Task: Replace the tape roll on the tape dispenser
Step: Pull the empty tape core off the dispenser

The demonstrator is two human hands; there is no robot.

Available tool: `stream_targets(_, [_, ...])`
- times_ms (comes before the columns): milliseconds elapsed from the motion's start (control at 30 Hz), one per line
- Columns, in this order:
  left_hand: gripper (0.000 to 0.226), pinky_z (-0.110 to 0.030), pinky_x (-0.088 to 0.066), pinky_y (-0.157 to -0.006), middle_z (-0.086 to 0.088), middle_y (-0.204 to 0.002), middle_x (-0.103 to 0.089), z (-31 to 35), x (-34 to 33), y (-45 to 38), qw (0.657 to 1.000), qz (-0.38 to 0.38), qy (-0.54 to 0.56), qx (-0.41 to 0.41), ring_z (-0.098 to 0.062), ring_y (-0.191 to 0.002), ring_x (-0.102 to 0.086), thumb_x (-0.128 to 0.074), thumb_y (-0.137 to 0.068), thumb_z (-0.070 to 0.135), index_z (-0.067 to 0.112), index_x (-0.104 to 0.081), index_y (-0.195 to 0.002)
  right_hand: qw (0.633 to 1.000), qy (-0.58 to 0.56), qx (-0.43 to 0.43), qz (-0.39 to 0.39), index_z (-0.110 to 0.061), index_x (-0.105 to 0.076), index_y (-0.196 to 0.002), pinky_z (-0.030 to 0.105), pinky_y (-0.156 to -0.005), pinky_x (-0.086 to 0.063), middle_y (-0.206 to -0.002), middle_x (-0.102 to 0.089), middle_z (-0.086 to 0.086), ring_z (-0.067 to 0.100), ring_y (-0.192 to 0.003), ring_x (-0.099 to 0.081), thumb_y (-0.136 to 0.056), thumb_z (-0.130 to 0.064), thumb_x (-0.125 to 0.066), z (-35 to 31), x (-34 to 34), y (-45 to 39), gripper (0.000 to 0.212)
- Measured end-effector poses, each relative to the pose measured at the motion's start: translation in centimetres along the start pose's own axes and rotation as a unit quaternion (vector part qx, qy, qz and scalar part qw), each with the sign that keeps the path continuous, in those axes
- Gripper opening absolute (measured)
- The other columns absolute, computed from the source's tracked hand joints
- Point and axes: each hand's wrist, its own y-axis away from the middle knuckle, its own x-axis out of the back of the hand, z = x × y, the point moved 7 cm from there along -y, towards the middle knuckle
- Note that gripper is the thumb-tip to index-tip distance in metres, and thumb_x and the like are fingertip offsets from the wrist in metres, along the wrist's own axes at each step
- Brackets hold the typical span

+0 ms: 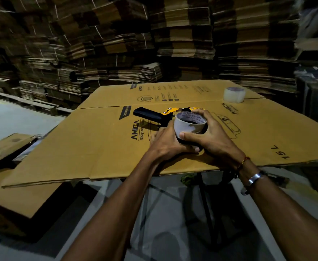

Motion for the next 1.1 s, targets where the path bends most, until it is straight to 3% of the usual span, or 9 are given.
stream_targets(100, [0.106,-0.05,-0.049,-0.1,0.015,-0.123,-0.066,-0.5,0.0,-0.4,0.999,0.005,0.035,0.004,-0.019,-0.117,-0.062,-0.089,-0.039,0.07,0.044,-0.044,-0.131,1.0,0.008,-0.005,-0.003,-0.033,-0.045,-0.141,0.045,-0.106,-0.051,-0.134,-0.064,-0.006,0.012,-0.12,-0.063,-0.058,-0.056,-0.091,0.2,-0.1,-0.1,0.098])
stream_targets(200, [0.106,-0.05,-0.05,-0.098,0.013,-0.12,-0.068,-0.9,0.1,-0.4,0.999,0.007,0.048,0.014,-0.02,-0.115,-0.063,-0.09,-0.036,0.07,0.043,-0.046,-0.129,0.999,0.02,-0.027,-0.01,-0.04,-0.023,-0.154,0.044,-0.111,-0.047,-0.15,-0.051,0.003,0.017,-0.131,-0.056,-0.051,-0.065,-0.091,0.3,-0.3,0.1,0.126])
stream_targets(300, [0.111,-0.05,-0.05,-0.099,0.011,-0.12,-0.068,-1.0,0.0,-0.4,0.999,0.005,0.037,0.013,-0.02,-0.114,-0.063,-0.087,-0.031,0.074,0.042,-0.046,-0.13,0.999,0.031,-0.038,-0.004,-0.039,-0.008,-0.158,0.043,-0.114,-0.043,-0.158,-0.039,0.005,0.02,-0.136,-0.048,-0.055,-0.054,-0.093,0.0,-0.8,0.4,0.135])
stream_targets(367, [0.11,-0.05,-0.049,-0.1,0.013,-0.119,-0.068,-0.8,0.0,-0.6,1.0,0.0,0.022,0.006,-0.019,-0.114,-0.063,-0.086,-0.033,0.073,0.042,-0.046,-0.131,0.998,0.045,-0.031,0.013,-0.032,-0.02,-0.156,0.041,-0.112,-0.045,-0.151,-0.047,0.004,0.019,-0.131,-0.052,-0.059,-0.045,-0.095,-0.1,-0.8,0.3,0.123])
stream_targets(500, [0.104,-0.048,-0.051,-0.098,0.015,-0.118,-0.069,-0.5,0.3,-0.5,1.0,-0.012,0.008,-0.012,-0.015,-0.111,-0.063,-0.088,-0.041,0.066,0.04,-0.048,-0.134,0.998,0.058,-0.015,0.014,-0.036,-0.039,-0.141,0.044,-0.107,-0.05,-0.137,-0.06,-0.004,0.016,-0.124,-0.059,-0.051,-0.055,-0.093,0.3,-0.3,-0.1,0.107])
stream_targets(800, [0.104,-0.042,-0.052,-0.099,0.013,-0.12,-0.069,-0.2,0.6,-0.2,0.999,-0.008,0.024,-0.026,-0.01,-0.111,-0.064,-0.087,-0.042,0.061,0.033,-0.05,-0.136,1.0,0.013,-0.001,-0.005,-0.038,-0.045,-0.137,0.044,-0.107,-0.05,-0.133,-0.063,-0.009,0.01,-0.122,-0.062,-0.054,-0.043,-0.097,0.2,-0.1,-0.1,0.098])
stream_targets(1000, [0.104,-0.047,-0.048,-0.101,0.014,-0.12,-0.07,-0.1,0.5,-0.3,0.999,-0.013,0.027,-0.025,-0.015,-0.114,-0.063,-0.087,-0.041,0.058,0.039,-0.049,-0.136,0.996,0.074,0.027,0.032,-0.035,-0.043,-0.141,0.043,-0.106,-0.051,-0.134,-0.063,-0.008,0.012,-0.123,-0.06,-0.05,-0.057,-0.091,-0.8,-0.2,0.4,0.105])
stream_targets(1100, [0.099,-0.048,-0.049,-0.101,0.014,-0.118,-0.07,-0.5,0.3,-0.6,0.999,-0.012,0.039,-0.015,-0.017,-0.112,-0.064,-0.089,-0.041,0.055,0.041,-0.051,-0.132,0.995,0.086,0.035,0.047,-0.03,-0.042,-0.143,0.041,-0.105,-0.052,-0.135,-0.061,-0.005,0.014,-0.121,-0.06,-0.053,-0.055,-0.092,-1.3,-0.2,0.7,0.106])
